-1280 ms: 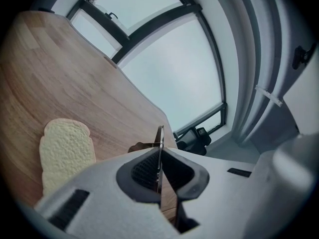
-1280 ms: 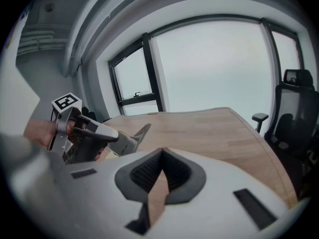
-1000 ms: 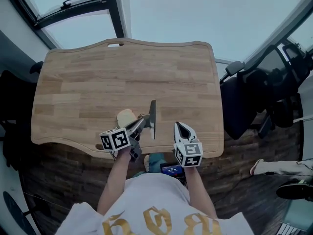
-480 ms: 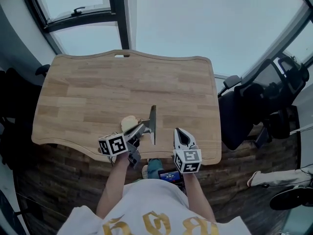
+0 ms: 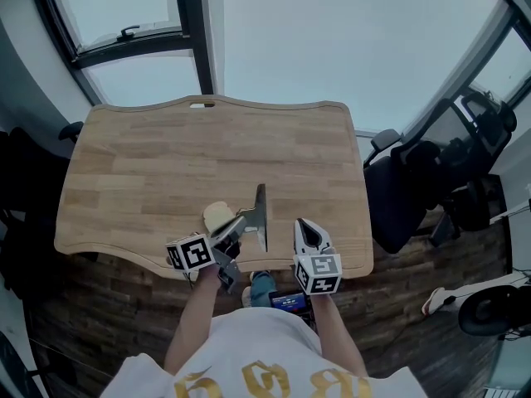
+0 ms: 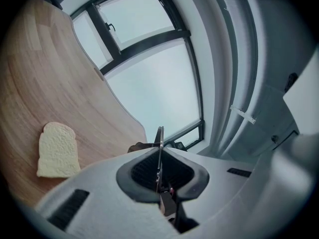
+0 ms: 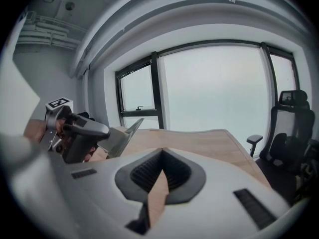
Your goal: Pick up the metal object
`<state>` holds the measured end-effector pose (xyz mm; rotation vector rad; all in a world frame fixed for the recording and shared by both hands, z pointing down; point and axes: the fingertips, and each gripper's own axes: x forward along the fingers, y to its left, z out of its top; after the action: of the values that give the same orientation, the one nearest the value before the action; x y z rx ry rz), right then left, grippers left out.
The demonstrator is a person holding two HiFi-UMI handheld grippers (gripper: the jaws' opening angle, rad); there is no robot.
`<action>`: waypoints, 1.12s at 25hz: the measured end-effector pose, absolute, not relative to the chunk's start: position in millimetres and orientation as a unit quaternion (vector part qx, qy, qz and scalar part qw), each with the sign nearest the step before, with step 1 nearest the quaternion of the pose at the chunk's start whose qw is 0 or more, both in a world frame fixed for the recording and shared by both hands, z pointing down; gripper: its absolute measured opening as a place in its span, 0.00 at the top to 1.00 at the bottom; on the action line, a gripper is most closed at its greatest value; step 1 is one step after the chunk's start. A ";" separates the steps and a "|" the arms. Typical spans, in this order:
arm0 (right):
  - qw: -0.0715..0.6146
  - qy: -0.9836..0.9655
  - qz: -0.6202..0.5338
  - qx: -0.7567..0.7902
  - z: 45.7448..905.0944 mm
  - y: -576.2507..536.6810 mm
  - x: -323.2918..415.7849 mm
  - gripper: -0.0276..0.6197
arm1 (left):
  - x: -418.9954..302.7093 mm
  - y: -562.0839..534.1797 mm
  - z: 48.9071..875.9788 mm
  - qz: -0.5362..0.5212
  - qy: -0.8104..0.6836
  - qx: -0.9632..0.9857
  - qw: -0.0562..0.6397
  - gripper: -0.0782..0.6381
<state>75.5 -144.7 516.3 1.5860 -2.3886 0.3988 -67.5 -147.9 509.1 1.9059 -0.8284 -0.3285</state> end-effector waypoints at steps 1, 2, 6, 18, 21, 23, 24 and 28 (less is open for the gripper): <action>0.123 -0.818 0.137 0.545 516.2 -143.9 76.6 0.94 | -67.3 -147.8 508.5 -0.136 -0.341 0.787 0.496 0.85; 0.124 -0.817 0.137 0.546 516.5 -143.3 77.8 0.94 | -66.8 -147.8 508.0 -0.137 -0.340 0.787 0.496 0.85; 0.122 -0.814 0.144 0.549 518.5 -141.6 80.7 0.94 | -64.7 -146.4 508.0 -0.133 -0.337 0.789 0.496 0.85; 0.115 -0.818 0.153 0.543 519.1 -142.8 76.7 0.94 | -62.3 -148.5 506.0 -0.145 -0.326 0.786 0.505 0.85; 0.118 -0.819 0.152 0.541 519.5 -142.3 76.4 0.94 | -59.6 -148.9 506.6 -0.145 -0.323 0.786 0.506 0.85; 0.118 -0.818 0.155 0.541 520.6 -143.0 79.4 0.94 | -56.8 -149.8 507.7 -0.144 -0.322 0.786 0.508 0.85; 0.116 -0.818 0.157 0.542 521.2 -143.3 80.7 0.94 | -55.5 -150.3 508.4 -0.143 -0.322 0.786 0.508 0.85; 0.113 -0.816 0.164 0.542 524.5 -142.8 82.2 0.94 | -52.3 -151.0 512.2 -0.140 -0.321 0.785 0.511 0.85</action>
<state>82.2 -142.8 524.5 1.5907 -2.3958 0.4807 -52.3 -151.0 512.2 1.8890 -0.7715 -0.3375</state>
